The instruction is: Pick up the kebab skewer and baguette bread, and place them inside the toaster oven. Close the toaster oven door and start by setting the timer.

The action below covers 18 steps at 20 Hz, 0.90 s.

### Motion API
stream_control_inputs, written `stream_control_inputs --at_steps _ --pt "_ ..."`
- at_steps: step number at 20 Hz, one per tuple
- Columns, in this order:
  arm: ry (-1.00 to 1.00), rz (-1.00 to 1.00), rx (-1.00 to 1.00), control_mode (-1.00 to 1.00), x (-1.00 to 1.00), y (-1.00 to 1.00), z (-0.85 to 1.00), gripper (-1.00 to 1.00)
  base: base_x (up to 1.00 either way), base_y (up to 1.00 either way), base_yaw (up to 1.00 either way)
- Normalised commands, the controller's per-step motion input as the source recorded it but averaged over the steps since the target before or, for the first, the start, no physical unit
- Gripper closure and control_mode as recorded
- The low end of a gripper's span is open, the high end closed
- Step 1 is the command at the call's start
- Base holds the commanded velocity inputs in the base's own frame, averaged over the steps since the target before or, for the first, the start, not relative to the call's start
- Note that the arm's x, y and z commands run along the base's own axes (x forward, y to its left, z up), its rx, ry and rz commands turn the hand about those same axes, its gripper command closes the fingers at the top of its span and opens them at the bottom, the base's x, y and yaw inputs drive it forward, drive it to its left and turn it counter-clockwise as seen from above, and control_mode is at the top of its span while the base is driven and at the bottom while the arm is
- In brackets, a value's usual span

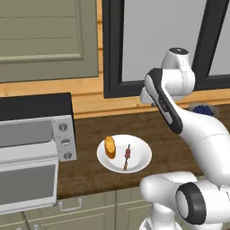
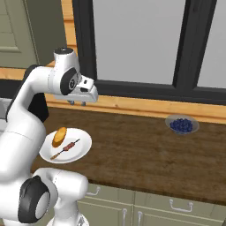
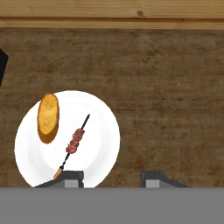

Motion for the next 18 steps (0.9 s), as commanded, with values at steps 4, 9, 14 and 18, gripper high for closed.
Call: stream_control_inputs --at_steps 4,9,14,18 --pt "0.00 0.00 0.00 1.00 0.00 0.00 0.00 -1.00 0.00 0.00 0.00" --pt "0.00 0.00 0.00 1.00 0.00 0.00 0.00 -1.00 0.00 0.00 0.00" --pt "0.00 0.00 0.00 1.00 0.00 0.00 0.00 -1.00 -0.14 0.12 -0.01" --pt "0.00 0.00 0.00 1.00 0.00 0.00 0.00 -1.00 -0.03 0.60 0.00"
